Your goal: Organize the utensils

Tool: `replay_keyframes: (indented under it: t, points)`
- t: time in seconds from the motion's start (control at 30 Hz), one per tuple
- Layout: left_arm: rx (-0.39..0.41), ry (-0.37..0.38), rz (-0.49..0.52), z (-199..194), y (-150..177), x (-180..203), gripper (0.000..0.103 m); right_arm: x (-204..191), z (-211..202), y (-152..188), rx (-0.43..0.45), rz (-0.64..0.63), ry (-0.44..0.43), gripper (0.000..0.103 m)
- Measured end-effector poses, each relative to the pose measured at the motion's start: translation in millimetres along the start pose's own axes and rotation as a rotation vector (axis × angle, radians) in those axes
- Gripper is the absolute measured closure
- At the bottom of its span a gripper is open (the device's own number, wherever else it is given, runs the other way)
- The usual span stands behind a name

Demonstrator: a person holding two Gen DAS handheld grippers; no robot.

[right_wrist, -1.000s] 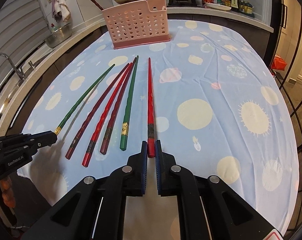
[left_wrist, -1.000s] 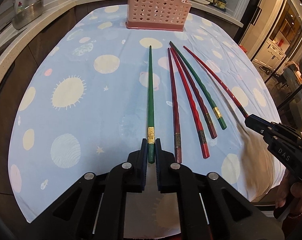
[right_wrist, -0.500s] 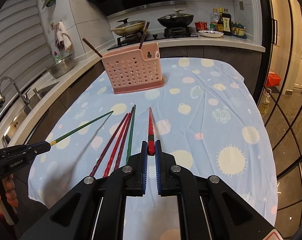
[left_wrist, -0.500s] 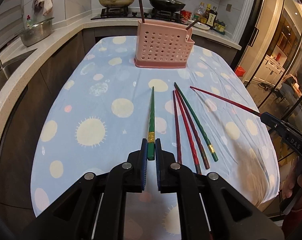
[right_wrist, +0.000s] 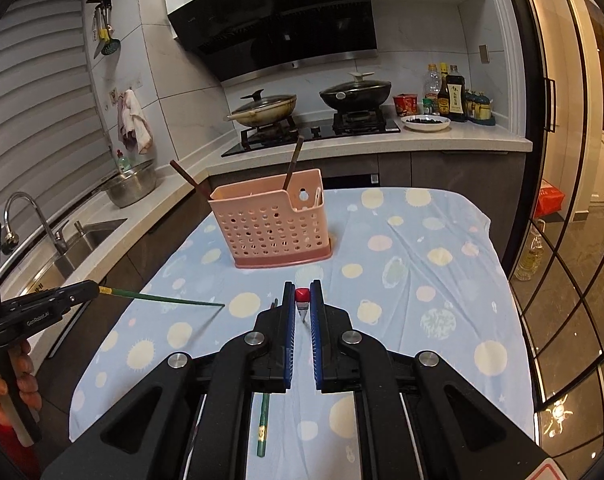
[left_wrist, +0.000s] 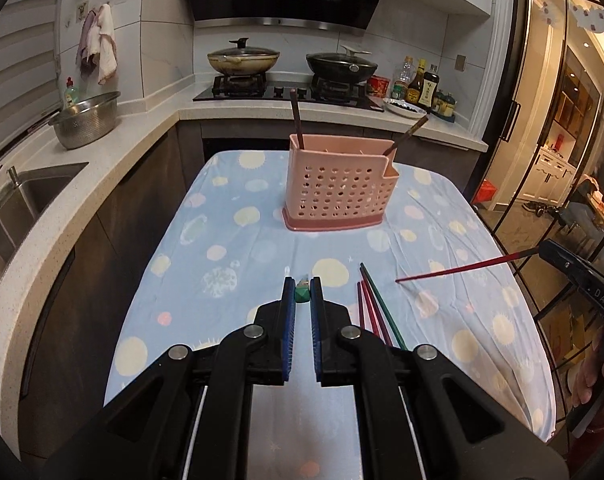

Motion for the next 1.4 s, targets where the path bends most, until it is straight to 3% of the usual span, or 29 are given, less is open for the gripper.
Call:
replay_keyframes:
  t: [0.4, 0.7, 1.2, 1.4]
  points:
    - [0.074, -0.031, 0.023, 6.5, -56.7, -8.2, 0.096, -9.4, 14.8, -44.1, 0.055, -0.008, -0.011, 0.096]
    - [0.113, -0.011, 0.041, 9.3, -93.1, -5.8, 0.096, -20.3, 20.5, -78.1, 0.082, -0.013, -0.046, 0.096]
    - [0.292, -0.035, 0.077, -11.8, -217.1, 3.5, 0.096, -68.7, 37.7, -195.0, 0.187, -0.025, -0.129, 0.096]
    - [0.317, -0.048, 0.068, -3.5, -262.1, -1.5, 0.096, -88.0, 54.1, -240.5, 0.228, -0.018, -0.139, 0.096]
Point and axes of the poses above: each gripper's, at about its wrist camera, not at the fingertips, and z roughly the way its jaws point, x to its right, y to its underside, the point moved 10 cm from there along z, roughly the way its jaws point, and after that the axes turned 8 degrees about z, right-handed, at the moved point
